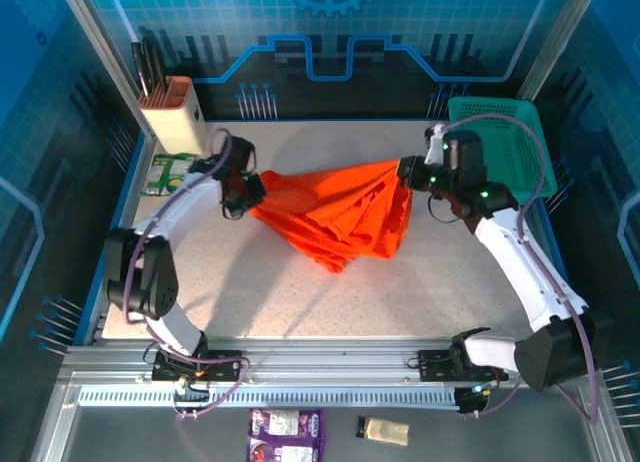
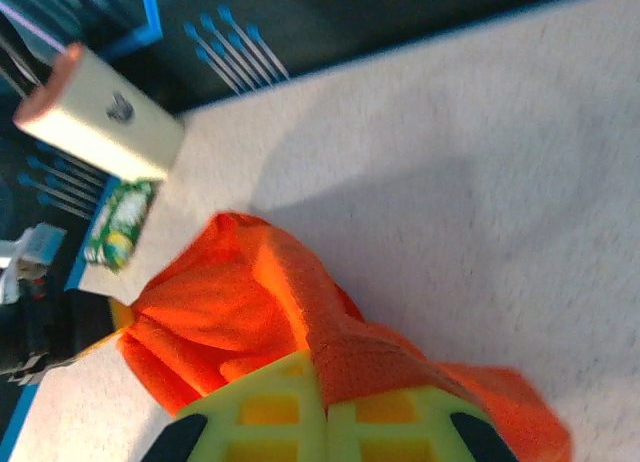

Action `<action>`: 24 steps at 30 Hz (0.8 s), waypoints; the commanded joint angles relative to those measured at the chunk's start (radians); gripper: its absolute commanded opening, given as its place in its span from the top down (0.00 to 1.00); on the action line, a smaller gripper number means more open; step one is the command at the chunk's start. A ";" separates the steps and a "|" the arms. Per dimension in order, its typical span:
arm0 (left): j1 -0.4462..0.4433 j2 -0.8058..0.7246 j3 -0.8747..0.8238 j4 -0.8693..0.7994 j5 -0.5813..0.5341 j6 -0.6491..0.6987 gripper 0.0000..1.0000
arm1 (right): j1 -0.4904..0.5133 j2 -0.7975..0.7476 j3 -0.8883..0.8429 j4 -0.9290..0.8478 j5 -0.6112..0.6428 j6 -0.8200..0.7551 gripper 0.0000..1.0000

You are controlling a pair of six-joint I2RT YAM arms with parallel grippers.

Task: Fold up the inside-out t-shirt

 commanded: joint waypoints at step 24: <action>0.248 0.037 0.141 -0.116 0.236 0.233 0.92 | -0.170 -0.175 -0.142 -0.199 0.039 -0.058 1.00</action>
